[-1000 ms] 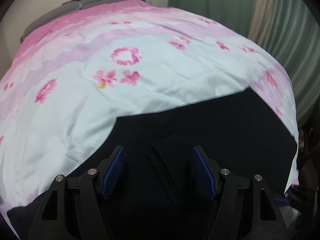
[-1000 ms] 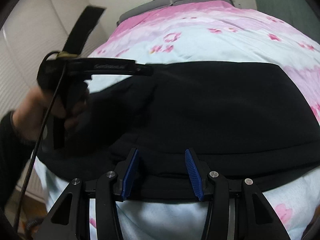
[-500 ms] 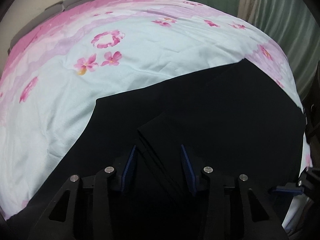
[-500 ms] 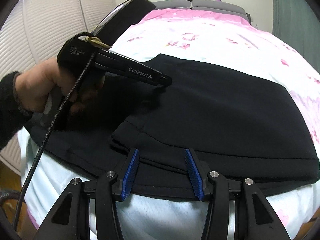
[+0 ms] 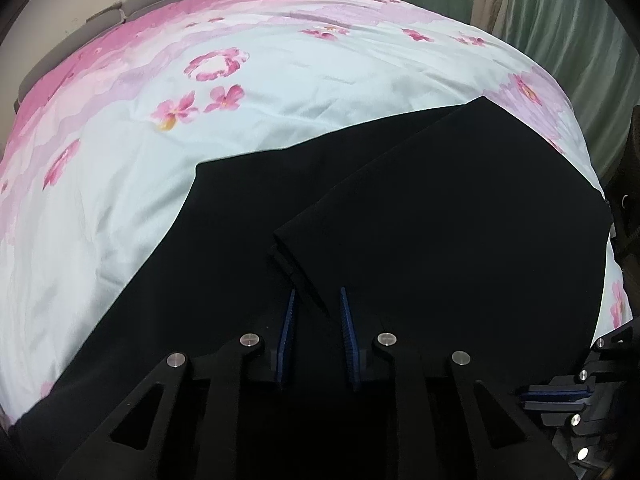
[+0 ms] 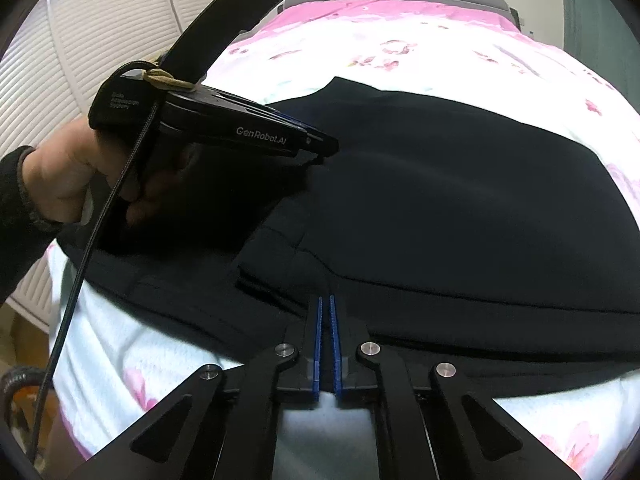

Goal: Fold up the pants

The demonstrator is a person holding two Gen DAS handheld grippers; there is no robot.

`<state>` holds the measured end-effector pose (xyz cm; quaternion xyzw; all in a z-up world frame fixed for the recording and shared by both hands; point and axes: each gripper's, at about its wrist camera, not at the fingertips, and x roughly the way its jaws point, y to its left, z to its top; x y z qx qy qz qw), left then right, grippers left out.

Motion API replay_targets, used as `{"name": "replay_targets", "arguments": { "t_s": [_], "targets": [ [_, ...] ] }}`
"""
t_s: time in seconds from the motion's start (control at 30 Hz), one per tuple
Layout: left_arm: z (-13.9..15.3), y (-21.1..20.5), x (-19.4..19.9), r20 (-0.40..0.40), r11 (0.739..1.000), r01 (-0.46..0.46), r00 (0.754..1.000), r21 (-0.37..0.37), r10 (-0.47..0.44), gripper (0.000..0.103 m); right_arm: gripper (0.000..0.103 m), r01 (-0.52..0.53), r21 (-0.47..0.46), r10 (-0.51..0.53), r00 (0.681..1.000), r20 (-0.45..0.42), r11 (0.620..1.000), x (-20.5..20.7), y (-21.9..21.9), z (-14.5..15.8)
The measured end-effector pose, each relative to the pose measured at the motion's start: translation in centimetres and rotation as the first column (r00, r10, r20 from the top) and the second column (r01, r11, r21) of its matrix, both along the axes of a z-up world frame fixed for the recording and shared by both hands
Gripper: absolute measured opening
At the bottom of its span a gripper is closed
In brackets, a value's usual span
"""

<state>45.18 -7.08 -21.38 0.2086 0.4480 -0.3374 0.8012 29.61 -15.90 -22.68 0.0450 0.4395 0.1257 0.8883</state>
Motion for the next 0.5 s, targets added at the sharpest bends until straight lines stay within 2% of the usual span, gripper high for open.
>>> {"name": "replay_targets", "arguments": {
  "t_s": [0.2, 0.27, 0.3, 0.33, 0.4, 0.43, 0.47, 0.5],
  "targets": [
    [0.8, -0.3, -0.9, 0.031, 1.000, -0.003, 1.000, 0.009, 0.003, 0.023, 0.008, 0.028, -0.003, -0.028, 0.999, 0.019, 1.000, -0.2, -0.2, 0.9],
    [1.6, 0.0, -1.4, 0.053, 1.000, -0.012, 0.999, 0.013, 0.011, 0.024, 0.020, 0.037, -0.017, -0.036, 0.999, 0.030, 0.999, -0.5, -0.1, 1.7],
    [2.2, 0.3, -1.8, 0.062, 1.000, -0.018, 0.998, 0.011, 0.017, 0.025, 0.034, 0.042, -0.030, -0.041, 0.998, 0.048, 0.999, -0.7, 0.2, 2.3],
    [2.7, 0.7, -2.1, 0.070, 1.000, -0.026, 0.997, 0.008, 0.025, 0.028, 0.046, 0.048, -0.040, -0.045, 0.996, 0.072, 0.998, -0.9, 0.3, 2.9],
    [4.3, 2.1, -3.2, 0.100, 0.998, -0.061, 0.993, -0.009, 0.062, 0.042, 0.051, 0.062, -0.057, -0.054, 0.989, 0.135, 0.996, -1.7, 0.5, 4.7],
    [5.0, 2.7, -3.8, 0.115, 0.997, -0.082, 0.990, -0.017, 0.083, 0.056, 0.052, 0.065, -0.061, -0.055, 0.986, 0.155, 0.996, -1.9, 0.7, 5.4],
    [6.0, 3.8, -4.6, 0.139, 0.993, -0.117, 0.983, -0.030, 0.120, 0.065, 0.056, 0.067, -0.067, -0.054, 0.983, 0.178, 0.995, -2.2, 1.0, 6.2],
    [6.7, 4.9, -5.4, 0.159, 0.987, -0.153, 0.975, -0.041, 0.157, 0.066, 0.060, 0.067, -0.069, -0.053, 0.979, 0.196, 0.995, -2.4, 1.3, 6.9]
  ]
}}
